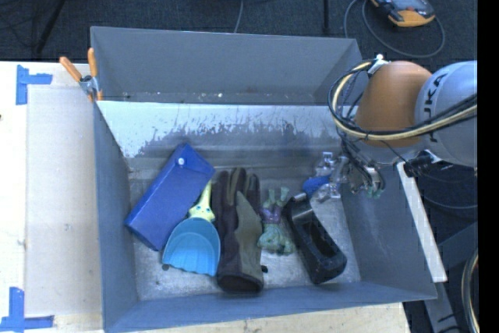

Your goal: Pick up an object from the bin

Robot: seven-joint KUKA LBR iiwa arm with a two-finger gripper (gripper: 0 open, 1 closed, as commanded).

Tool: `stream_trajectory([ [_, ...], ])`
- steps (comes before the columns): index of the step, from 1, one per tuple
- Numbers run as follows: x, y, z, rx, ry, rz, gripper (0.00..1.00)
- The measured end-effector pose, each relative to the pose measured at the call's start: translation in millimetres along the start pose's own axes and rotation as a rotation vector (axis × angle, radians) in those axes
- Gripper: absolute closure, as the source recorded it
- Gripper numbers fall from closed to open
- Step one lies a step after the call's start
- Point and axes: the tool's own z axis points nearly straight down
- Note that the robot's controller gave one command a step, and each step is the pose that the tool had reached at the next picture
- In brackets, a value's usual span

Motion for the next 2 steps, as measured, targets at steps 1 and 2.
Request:
stream_trajectory([
  [1,-0.2,0.1,0.0,0.000,-0.001,0.000,1.00],
  [2,4.9,11.6,-125.7,0.000,0.000,-0.020,1.00],
])
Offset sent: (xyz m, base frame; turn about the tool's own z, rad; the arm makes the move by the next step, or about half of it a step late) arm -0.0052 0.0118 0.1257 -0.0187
